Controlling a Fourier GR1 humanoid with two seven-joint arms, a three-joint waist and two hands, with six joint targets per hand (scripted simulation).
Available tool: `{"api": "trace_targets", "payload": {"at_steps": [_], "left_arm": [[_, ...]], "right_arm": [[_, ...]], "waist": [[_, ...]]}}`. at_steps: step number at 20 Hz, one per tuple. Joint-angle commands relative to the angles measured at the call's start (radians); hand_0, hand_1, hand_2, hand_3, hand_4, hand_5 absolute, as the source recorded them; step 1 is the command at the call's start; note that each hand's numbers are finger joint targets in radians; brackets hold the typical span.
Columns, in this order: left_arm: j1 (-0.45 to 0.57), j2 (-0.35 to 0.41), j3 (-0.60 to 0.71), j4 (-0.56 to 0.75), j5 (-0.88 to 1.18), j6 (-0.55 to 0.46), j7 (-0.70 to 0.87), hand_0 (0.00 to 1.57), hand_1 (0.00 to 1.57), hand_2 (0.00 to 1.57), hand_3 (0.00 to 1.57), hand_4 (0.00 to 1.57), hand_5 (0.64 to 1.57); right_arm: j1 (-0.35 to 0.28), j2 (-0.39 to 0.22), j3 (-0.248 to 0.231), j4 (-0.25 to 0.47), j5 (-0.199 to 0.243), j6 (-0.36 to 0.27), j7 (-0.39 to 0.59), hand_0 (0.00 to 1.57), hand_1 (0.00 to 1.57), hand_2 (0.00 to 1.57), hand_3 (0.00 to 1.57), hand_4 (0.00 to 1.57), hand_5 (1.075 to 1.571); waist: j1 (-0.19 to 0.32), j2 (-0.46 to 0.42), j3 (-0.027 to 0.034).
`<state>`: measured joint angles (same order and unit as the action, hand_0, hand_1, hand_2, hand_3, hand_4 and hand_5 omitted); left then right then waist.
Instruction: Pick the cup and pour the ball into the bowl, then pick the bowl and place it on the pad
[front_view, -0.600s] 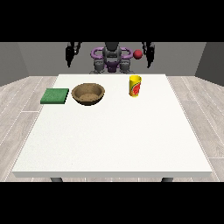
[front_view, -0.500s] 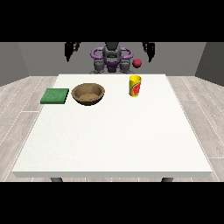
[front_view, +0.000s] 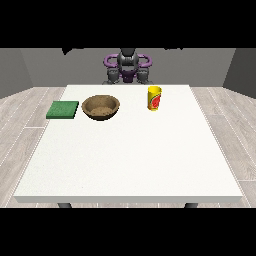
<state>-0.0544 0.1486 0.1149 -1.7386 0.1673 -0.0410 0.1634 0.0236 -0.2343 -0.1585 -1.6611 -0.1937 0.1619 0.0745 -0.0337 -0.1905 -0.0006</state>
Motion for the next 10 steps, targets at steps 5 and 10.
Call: {"api": "trace_targets", "payload": {"at_steps": [5, 10], "left_arm": [[-0.1, 0.069, 0.145, 0.061, 0.093, -0.054, -0.097, 0.0, 0.0, 0.0, 0.0, 0.0, 1.544], [-0.123, 0.035, 0.108, 0.157, 0.03, -0.056, -0.228, 0.0, 0.0, 0.0, 0.0, 0.0, 1.528]], "right_arm": [[-0.042, -0.004, -0.062, 0.003, -0.049, 0.051, -0.073, 0.0, 0.0, 0.0, 0.0, 0.0, 1.57], [-0.085, 0.025, -0.049, 0.057, -0.009, 0.042, -0.147, 0.0, 0.0, 0.0, 0.0, 0.0, 1.57]], "waist": [[-0.005, 0.164, 0.0005], [-0.004, 0.239, 0.0006]]}}
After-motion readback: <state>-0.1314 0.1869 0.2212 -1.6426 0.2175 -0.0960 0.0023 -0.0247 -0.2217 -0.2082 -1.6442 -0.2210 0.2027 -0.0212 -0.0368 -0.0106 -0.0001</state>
